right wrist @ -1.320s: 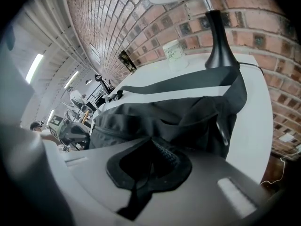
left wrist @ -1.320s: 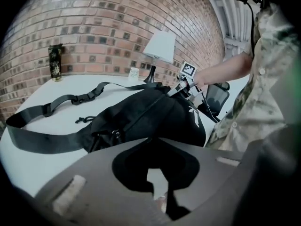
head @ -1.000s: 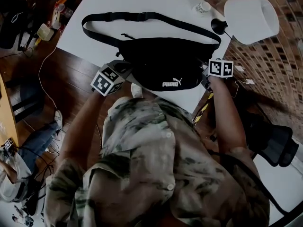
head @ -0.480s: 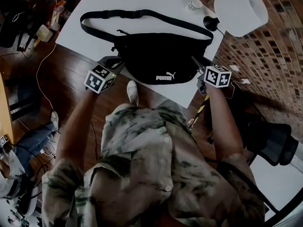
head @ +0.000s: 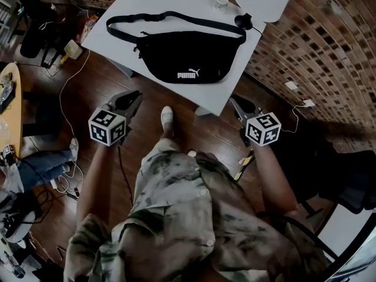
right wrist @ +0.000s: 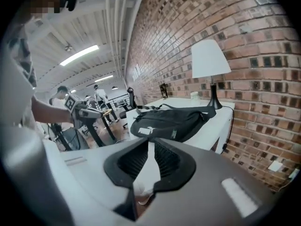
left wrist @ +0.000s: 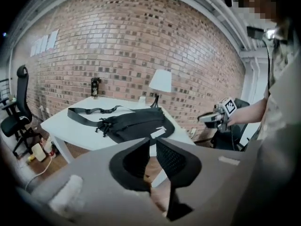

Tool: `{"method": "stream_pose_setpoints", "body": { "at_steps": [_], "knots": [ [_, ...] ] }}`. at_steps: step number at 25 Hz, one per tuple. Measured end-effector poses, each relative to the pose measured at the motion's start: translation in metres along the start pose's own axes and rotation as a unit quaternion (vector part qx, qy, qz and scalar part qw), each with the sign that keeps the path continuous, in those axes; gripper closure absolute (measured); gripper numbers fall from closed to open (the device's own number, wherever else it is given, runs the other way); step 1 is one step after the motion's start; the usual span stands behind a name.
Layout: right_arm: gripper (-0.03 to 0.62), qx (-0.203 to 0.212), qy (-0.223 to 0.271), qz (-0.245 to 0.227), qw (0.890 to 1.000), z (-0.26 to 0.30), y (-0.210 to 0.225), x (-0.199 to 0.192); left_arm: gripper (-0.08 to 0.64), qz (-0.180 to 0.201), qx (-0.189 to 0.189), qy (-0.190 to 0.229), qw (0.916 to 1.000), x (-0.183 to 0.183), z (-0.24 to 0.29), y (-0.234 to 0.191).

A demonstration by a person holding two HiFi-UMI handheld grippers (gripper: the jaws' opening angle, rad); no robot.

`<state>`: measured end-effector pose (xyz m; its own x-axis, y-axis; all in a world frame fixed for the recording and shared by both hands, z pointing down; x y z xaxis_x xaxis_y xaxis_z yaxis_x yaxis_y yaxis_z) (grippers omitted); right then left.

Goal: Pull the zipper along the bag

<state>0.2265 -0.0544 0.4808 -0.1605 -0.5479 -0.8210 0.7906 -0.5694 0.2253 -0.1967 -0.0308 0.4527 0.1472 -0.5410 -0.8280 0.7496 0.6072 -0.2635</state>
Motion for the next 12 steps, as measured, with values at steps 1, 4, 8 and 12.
{"method": "stream_pose_setpoints", "body": {
  "at_steps": [1, 4, 8, 12],
  "knots": [
    [0.546, 0.011, 0.001, -0.01, 1.0, -0.013, -0.009, -0.009, 0.514, -0.006, -0.005, 0.01, 0.9999, -0.001, -0.011, 0.025],
    [0.546, 0.041, 0.001, -0.031, 0.999, -0.051, -0.04, -0.032, 0.514, -0.014, -0.017, 0.019, 0.9996, -0.008, -0.043, 0.093],
    [0.546, 0.072, 0.018, -0.052, 0.996, -0.101, -0.09, -0.05, 0.517, -0.022, -0.037, 0.022, 0.9989, -0.018, -0.084, 0.156],
    [0.538, 0.097, 0.045, -0.064, 0.992, -0.139, -0.136, -0.053, 0.52, -0.017, -0.068, 0.037, 0.9969, -0.023, -0.108, 0.201]
  ]
}}
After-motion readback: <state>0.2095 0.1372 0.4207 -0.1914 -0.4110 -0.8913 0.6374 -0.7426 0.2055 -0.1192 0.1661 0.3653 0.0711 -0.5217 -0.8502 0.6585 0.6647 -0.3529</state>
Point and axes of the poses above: the fingertips, and each gripper's own axes: z forward along the fingers, y to its right, x out of its top, the point moved 9 cm from there along -z, backward along the fingers, and after that the axes turned 5 degrees about -x, right-handed, at the moved point
